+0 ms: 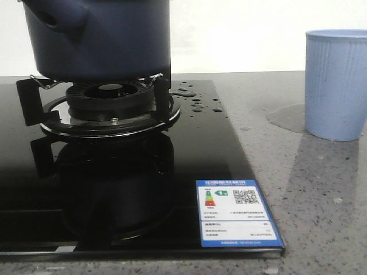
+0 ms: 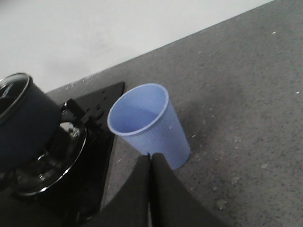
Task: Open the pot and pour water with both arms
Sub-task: 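Move the left gripper to the blue lid handle and grasp it, then lift the glass lid off the dark blue pot with the left gripper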
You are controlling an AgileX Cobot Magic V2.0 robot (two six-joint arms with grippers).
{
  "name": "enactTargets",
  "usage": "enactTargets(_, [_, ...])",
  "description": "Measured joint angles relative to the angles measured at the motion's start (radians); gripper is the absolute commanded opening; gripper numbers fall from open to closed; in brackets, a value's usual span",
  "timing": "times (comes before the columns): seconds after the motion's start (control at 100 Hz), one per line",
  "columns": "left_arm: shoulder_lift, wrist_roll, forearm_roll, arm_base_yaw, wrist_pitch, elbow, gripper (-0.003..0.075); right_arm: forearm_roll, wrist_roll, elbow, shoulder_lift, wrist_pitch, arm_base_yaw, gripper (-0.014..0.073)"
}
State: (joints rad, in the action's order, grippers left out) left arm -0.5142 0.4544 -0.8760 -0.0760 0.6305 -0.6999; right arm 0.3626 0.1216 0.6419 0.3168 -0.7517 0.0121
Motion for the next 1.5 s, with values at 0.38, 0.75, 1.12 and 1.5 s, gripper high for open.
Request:
enactTargets(0.38, [-0.322,0.528,-0.446,-0.034,0.529,-0.294,-0.0019,0.330,-0.424,0.139,0.099,-0.125,-0.061,-0.0066])
enactTargets(0.75, [-0.414,0.911,-0.440,-0.034,0.500,-0.296,0.0449,0.340,-0.719,0.139,0.100,0.009,-0.061,0.0366])
enactTargets(1.12, [-0.523,1.033,-0.436,-0.034,0.168,-0.296,0.0673,0.344,-0.736,0.139,0.100,0.146,-0.061,0.0656])
enactTargets(1.5, [-0.791,1.304,-0.672,-0.034,0.185,-0.307,0.0673,0.346,-0.739,0.139,0.100,0.164,-0.061,0.0656])
